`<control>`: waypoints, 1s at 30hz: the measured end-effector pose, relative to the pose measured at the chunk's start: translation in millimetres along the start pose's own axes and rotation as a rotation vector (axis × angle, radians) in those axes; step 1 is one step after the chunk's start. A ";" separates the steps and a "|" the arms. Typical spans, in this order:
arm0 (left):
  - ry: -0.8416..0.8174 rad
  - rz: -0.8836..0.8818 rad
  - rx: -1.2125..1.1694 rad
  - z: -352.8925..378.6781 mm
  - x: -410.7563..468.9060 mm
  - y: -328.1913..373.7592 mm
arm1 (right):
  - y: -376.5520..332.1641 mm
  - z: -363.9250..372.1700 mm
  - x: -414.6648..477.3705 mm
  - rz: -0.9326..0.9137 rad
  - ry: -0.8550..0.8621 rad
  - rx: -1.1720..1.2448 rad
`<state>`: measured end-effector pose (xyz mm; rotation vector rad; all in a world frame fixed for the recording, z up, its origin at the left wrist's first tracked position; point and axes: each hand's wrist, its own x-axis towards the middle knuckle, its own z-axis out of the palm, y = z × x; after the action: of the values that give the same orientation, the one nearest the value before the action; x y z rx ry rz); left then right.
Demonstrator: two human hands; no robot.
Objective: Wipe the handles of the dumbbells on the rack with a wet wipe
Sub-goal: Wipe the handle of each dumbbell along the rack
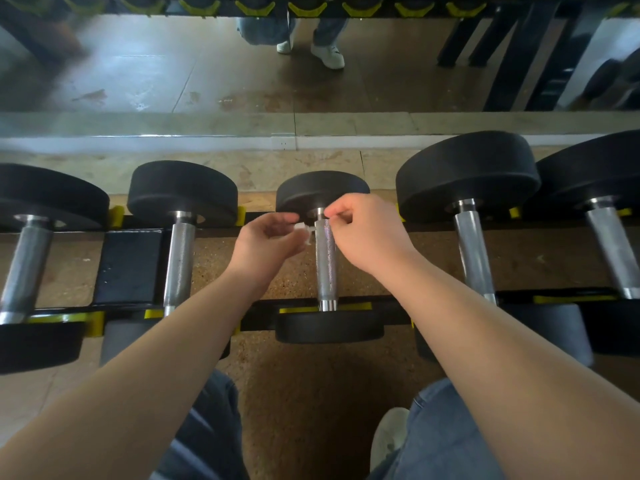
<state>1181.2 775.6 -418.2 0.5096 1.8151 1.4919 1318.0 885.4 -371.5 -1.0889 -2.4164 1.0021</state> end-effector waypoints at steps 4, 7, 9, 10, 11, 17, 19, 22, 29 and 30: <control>-0.010 0.030 0.195 13.0 -6.4 -4.5 | 6.8 -1.2 4.0 0.035 -0.067 -0.093; -0.059 -0.024 0.375 11.2 -28.0 -3.9 | 8.2 -0.8 4.7 0.050 -0.091 -0.106; -0.180 -0.100 0.552 2.5 -43.3 0.5 | 7.2 -0.7 5.2 0.048 -0.092 -0.116; -0.240 -0.151 0.571 -1.4 -47.8 3.1 | 6.7 -0.3 5.6 0.043 -0.093 -0.127; -0.271 -0.192 0.553 -3.0 -49.1 4.7 | 6.4 0.0 6.0 0.042 -0.093 -0.135; -0.076 -0.301 -0.004 25.7 -11.8 6.1 | 5.2 -4.7 6.2 0.040 -0.115 -0.129; -0.146 -0.296 -0.080 24.2 -3.7 0.6 | 4.9 -6.0 5.2 0.038 -0.119 -0.150; -0.418 -0.446 0.060 -0.3 -3.0 -6.5 | 5.1 -7.7 5.2 0.031 -0.142 -0.168; -0.486 -0.532 0.114 1.0 15.0 -0.6 | 4.1 -14.0 5.5 0.033 -0.171 -0.164; -0.431 -0.487 0.046 7.2 18.8 -1.4 | 4.6 -15.7 5.2 0.032 -0.167 -0.156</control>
<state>1174.2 793.1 -425.3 0.3430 1.4950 0.9280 1325.2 898.7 -363.6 -1.1395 -2.6579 0.9628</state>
